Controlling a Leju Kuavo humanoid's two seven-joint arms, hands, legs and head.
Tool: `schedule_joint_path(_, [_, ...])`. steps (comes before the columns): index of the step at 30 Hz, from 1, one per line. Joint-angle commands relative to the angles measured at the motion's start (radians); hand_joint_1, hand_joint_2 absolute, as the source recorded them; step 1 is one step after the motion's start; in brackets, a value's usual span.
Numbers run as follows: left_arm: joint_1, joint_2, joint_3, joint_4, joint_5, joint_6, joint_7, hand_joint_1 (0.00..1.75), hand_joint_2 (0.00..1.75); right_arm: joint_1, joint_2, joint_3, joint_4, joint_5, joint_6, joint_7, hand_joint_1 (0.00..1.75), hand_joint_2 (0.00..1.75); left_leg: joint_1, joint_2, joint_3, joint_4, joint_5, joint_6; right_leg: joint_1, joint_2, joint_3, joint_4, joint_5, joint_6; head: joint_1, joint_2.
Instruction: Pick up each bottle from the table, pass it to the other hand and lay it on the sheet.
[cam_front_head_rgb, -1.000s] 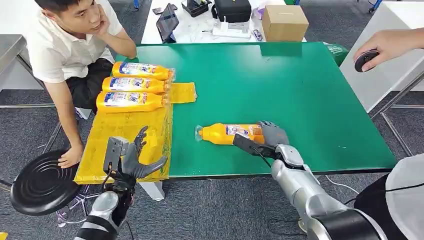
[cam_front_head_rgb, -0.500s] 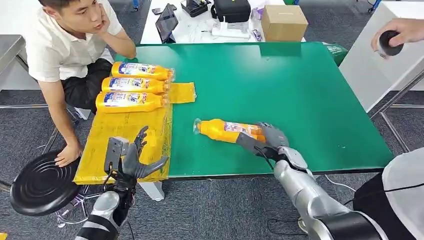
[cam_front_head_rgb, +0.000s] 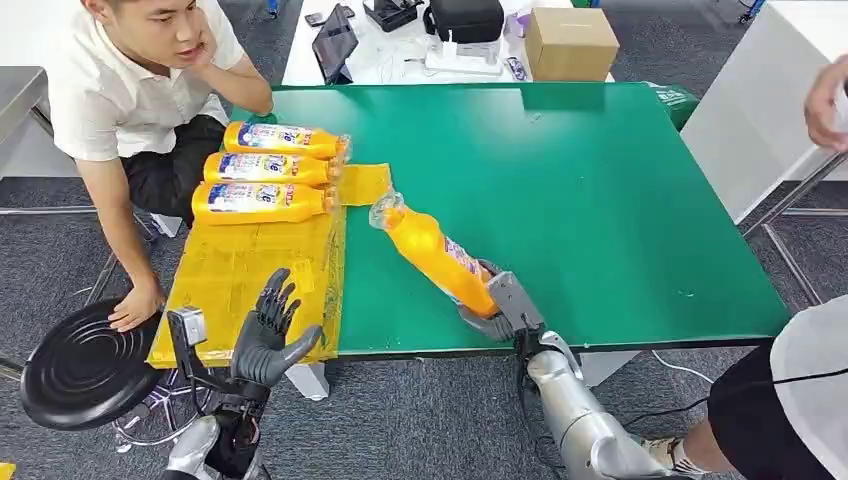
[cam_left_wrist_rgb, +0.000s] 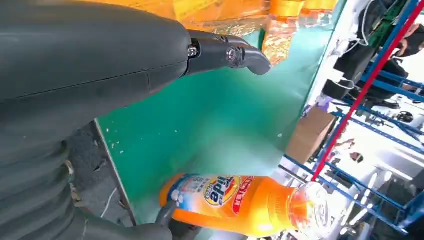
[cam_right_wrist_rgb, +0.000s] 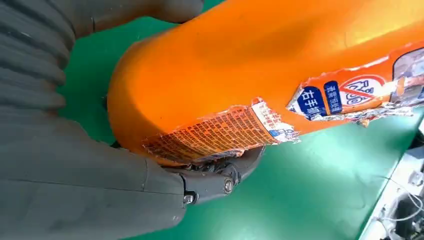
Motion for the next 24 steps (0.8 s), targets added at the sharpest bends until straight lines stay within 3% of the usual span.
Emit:
schedule_joint_path(1, [-0.007, 0.025, -0.035, -0.033, 0.043, -0.022, 0.007, 0.0, 1.75, 0.008, 0.064, 0.005, -0.065, -0.06, 0.015, -0.034, 1.75, 1.75, 0.0, 0.003, 0.0, 0.0, -0.001, -0.001, 0.001, 0.002, 0.0, 0.0, 0.0, -0.002, 0.0, 0.0])
schedule_joint_path(5, [-0.006, 0.028, -0.041, -0.035, 0.05, -0.023, 0.008, 0.0, 1.75, 0.017, 0.065, 0.023, -0.077, -0.07, 0.015, -0.031, 1.75, 1.75, 0.0, 0.001, 0.0, -0.001, 0.0, -0.001, 0.0, 0.0, -0.001, 0.0, 0.0, -0.001, 0.0, 0.0])
schedule_joint_path(9, [-0.009, 0.046, -0.091, -0.051, 0.06, -0.107, -0.018, 0.0, 1.75, 0.029, 0.111, 0.132, -0.091, -0.09, 0.056, -0.031, 1.75, 1.75, 0.0, 0.002, 0.0, 0.0, -0.001, -0.001, 0.001, 0.001, -0.001, 0.0, 0.0, -0.002, 0.0, 0.0])
schedule_joint_path(18, [-0.043, 0.028, -0.105, 0.025, 0.078, -0.135, 0.006, 0.0, 1.75, 0.022, 0.188, 0.282, -0.062, -0.074, 0.097, -0.026, 1.75, 1.75, 0.0, 0.001, -0.001, 0.0, 0.0, -0.001, 0.0, 0.0, -0.002, 0.0, -0.001, -0.002, 0.0, 0.0])
schedule_joint_path(24, [-0.099, 0.001, -0.086, 0.13, 0.092, -0.068, 0.023, 0.0, 1.75, 0.027, 0.224, 0.389, -0.013, -0.085, 0.059, -0.011, 1.75, 1.75, 0.0, 0.001, 0.0, -0.002, 0.0, -0.001, 0.001, -0.001, -0.002, -0.001, -0.001, -0.002, 0.0, 0.0])
